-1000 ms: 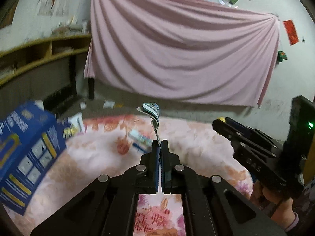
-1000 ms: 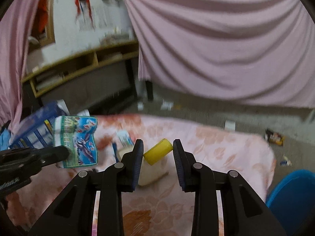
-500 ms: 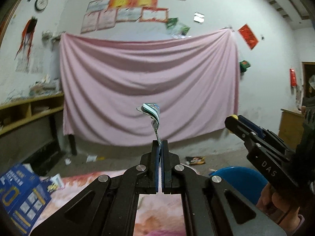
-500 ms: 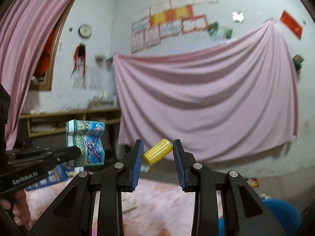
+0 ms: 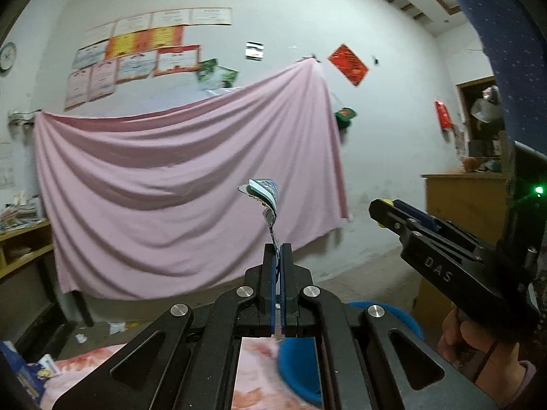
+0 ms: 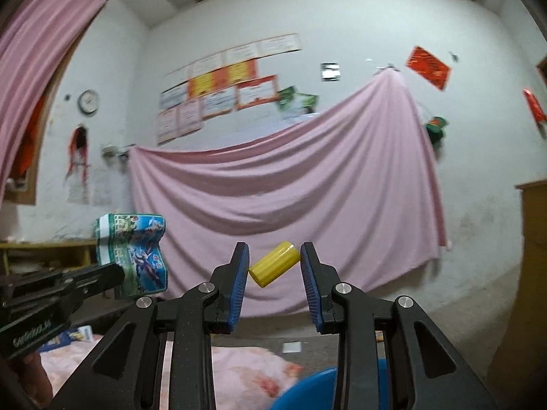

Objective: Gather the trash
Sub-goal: 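Carry the packet over the blue bucket and open the left tool while the right tool follows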

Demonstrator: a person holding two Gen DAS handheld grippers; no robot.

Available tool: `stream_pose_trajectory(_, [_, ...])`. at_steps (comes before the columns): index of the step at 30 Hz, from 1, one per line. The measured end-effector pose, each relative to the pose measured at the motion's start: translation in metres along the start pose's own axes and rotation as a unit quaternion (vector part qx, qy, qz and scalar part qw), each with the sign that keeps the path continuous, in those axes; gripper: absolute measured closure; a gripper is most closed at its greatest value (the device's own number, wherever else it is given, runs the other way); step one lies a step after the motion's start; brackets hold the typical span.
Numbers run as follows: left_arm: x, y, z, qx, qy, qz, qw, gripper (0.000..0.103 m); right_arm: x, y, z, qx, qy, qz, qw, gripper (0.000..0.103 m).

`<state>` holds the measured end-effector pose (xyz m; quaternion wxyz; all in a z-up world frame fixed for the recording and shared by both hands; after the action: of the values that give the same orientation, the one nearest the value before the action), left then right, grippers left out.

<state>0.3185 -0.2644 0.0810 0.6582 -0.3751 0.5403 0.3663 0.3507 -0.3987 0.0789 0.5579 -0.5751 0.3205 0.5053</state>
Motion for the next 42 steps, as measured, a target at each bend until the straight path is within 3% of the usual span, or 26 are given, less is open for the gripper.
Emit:
stream_pose_trajectory(7, [0.011,-0.026,-0.032,0.032,0.027,0.036,0.9985,0.103,-0.001,0.012,-0.042,0.048,-0.009,0.023,0.999,0.074])
stream_pose_trajectory(14, [0.030,-0.044,-0.039,0.054,0.083,0.097,0.9904,0.103,0.018,0.003,-0.065,0.086,-0.014,0.096,0.992,0.074])
stream_pose_trajectory(28, [0.035,-0.072,-0.034,0.066,0.151,0.171,0.9714,0.103,0.048,-0.003,-0.072,0.092,-0.023,0.171,0.981,0.073])
stream_pose_trajectory(37, [0.047,-0.070,-0.030,0.051,0.158,0.192,0.9672,0.102,0.061,-0.009,-0.081,0.097,-0.039,0.204,0.973,0.073])
stream_pose_trajectory(42, [0.050,-0.068,-0.028,0.046,0.156,0.200,0.9663,0.101,0.064,-0.010,-0.084,0.097,-0.042,0.213,0.971,0.067])
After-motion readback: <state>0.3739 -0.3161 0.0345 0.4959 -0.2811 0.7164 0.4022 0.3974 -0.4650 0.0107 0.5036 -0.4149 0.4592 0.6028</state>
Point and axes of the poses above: each gripper's, at about its wrist camera, not at the fingertips, and y roughly against the way its jaws point, z to its left, x to its underside, the point moved 6 cm from there along -y, roughly the way its jaws point, and after that the axes turned 12 degrees about -z, right-handed, at the moved point
